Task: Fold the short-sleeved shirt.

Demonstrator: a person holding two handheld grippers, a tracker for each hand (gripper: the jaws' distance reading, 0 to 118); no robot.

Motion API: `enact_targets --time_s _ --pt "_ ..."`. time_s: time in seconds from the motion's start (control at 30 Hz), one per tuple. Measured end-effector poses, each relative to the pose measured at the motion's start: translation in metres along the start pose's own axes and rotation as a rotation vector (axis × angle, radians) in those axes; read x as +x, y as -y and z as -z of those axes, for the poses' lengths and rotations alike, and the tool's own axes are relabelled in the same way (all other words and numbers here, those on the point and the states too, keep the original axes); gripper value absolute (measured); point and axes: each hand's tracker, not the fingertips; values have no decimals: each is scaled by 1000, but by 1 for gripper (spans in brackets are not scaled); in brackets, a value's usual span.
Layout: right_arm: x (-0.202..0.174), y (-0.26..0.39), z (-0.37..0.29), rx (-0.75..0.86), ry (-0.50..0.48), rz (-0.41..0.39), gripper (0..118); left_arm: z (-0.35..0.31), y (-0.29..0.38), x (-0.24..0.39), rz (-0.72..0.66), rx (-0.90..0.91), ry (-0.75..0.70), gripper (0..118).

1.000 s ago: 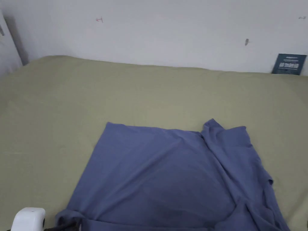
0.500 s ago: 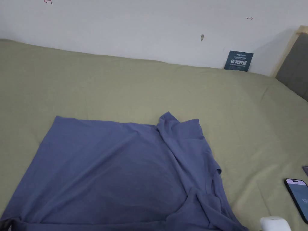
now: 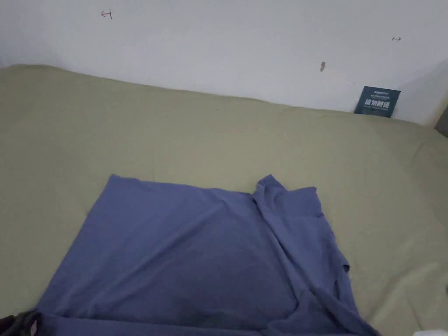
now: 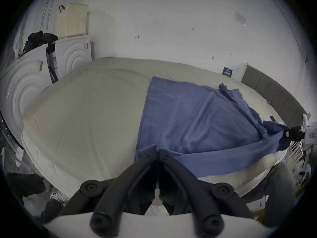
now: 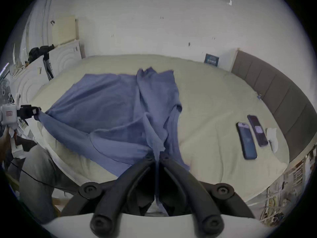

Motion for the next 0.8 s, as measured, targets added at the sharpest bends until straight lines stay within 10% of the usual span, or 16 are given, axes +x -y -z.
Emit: enact_targets --time_s 0.63,0.67,0.73,0.77,0.8 --pt "52 -129 175 57 -14 -47 3 154 -152 2 79 -88 -5 9" --pt "53 -126 184 47 -31 -49 9 162 -147 -1 57 -103 -14 27" --pt "54 -120 194 31 -4 -39 77 170 -139 -8 12 -122 -77 87" --pt "55 -118 196 17 13 -20 96 167 -135 -11 -24 -114 -91 92" --pt "57 -113 191 39 30 17 91 159 -132 -12 -52 -75 -87 92"
